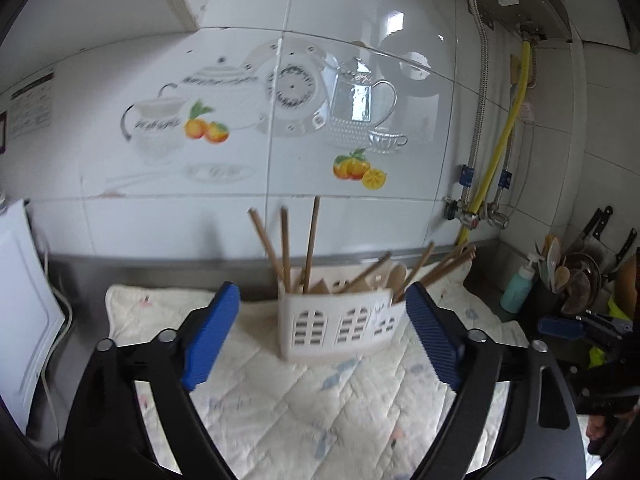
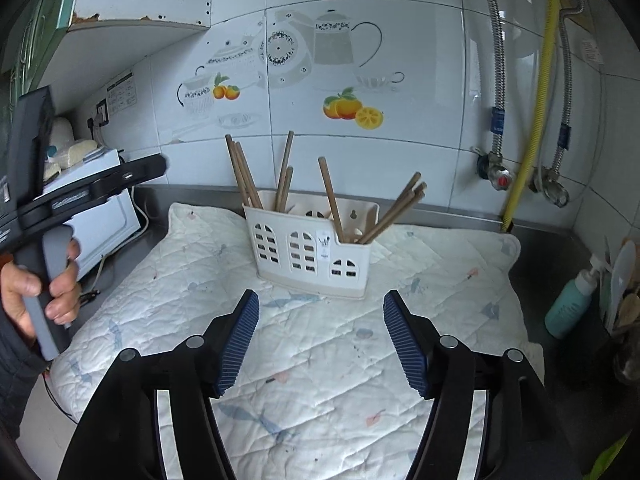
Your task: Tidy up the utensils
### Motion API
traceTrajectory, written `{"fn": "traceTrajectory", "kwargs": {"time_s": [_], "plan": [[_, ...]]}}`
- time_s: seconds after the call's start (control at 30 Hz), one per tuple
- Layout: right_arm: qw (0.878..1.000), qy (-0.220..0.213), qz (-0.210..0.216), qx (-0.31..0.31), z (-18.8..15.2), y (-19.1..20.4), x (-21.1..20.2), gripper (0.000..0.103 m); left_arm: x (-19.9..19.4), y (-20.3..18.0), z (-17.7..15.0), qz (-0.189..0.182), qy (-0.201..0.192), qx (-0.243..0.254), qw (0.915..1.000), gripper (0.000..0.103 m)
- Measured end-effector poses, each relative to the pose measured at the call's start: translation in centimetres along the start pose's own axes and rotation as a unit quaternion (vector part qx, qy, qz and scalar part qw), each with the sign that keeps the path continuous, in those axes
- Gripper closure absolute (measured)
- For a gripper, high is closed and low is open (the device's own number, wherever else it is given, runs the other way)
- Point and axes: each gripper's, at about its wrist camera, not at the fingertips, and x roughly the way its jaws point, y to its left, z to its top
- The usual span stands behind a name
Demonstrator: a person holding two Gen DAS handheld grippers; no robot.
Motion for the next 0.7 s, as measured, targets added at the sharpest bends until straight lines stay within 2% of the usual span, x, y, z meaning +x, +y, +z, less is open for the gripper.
{"fn": "traceTrajectory", "kwargs": {"time_s": [0.1, 0.17, 0.33, 0.47, 0.7], "plan": [[1.0, 0.002, -0.009, -0.002, -0.9, 0.7, -0.3, 0.032, -1.4, 0.2, -1.8, 0.001, 0.008, -0.004, 1.0, 0.007], [1.0, 0.002, -0.015, -0.004, -1.5, 1.1, -0.4, 0.032, -2.2, 0.1, -2.8, -0.001, 0.012, -0.003, 0.9999, 0.005], [1.0, 0.007, -0.024, -0.012, -3.0, 2.5, -0.4, 0.029, -4.2, 0.2, -5.4, -0.004, 0.023, -0.007, 0.9997, 0.005], [1.0, 0.008, -0.024, -0.008, -3.9, 3.2, -0.7, 0.028, -5.5, 0.4, -6.7, 0.007, 0.022, -0.009, 0.9997, 0.005], [0.999, 0.008, -0.032, -0.003, -5.0, 3.8, -1.6, 0.02, -7.4, 0.0, -8.2, 0.024, 0.019, 0.0, 0.9995, 0.005]]}}
